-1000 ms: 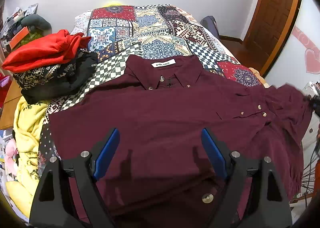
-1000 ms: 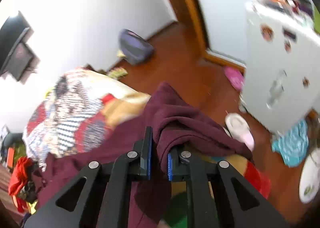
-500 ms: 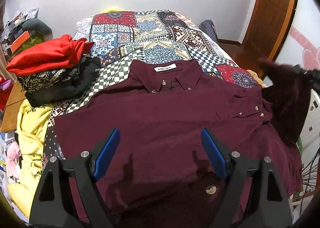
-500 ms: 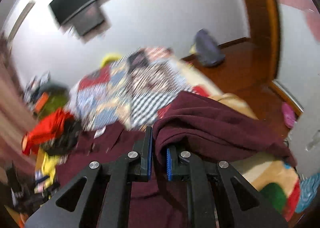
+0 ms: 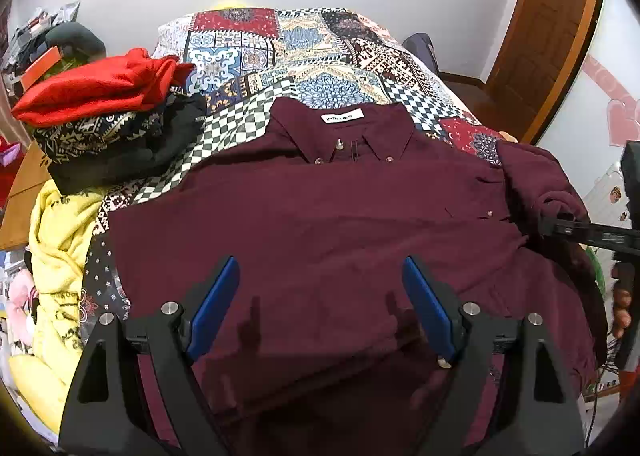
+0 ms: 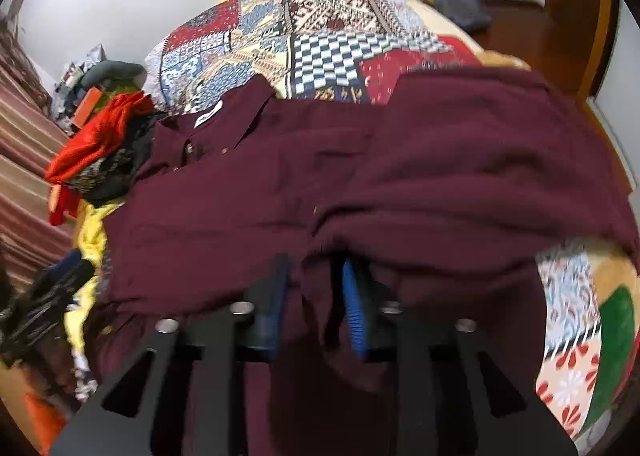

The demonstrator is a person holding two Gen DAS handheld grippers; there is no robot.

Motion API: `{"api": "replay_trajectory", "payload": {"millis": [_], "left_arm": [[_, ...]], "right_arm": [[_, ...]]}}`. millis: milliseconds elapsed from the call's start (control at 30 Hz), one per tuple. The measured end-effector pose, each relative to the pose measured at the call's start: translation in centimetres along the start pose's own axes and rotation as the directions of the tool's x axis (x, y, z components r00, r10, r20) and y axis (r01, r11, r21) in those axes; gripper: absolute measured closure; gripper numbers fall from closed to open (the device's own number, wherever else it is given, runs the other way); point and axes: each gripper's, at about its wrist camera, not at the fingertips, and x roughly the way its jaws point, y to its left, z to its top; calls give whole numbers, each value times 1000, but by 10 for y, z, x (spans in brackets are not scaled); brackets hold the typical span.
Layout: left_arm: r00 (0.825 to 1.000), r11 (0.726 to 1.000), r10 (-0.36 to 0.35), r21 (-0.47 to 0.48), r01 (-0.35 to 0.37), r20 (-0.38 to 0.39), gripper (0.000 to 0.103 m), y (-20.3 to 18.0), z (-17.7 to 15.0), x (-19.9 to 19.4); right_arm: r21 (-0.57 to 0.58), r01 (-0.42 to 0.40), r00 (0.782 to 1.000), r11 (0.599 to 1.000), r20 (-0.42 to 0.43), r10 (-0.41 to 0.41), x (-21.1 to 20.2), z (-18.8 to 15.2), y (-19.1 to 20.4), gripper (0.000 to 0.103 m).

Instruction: Fold large clothes

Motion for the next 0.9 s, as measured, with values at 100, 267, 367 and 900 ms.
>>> {"api": "replay_trajectory", "payload": {"millis": [100, 267, 367, 900], "left_arm": [[1000, 1000, -10, -6, 9, -7, 20, -2, 0, 3], [1000, 1000, -24, -2, 24, -2, 20, -7, 5, 3], [1000, 1000, -27, 11, 27, 4, 20, -14, 10, 2], [999, 998, -43, 54, 44, -6, 20, -41, 17, 6]], "right_arm": [[40, -18, 1000, 999, 17, 17, -17, -6, -5, 59], [158, 33, 990, 987, 131, -54, -56, -10, -39, 48], [275, 27, 982, 961, 172, -77, -67, -9, -70, 42], [658, -11, 960, 753, 217, -175, -29, 2, -175, 60]]}}
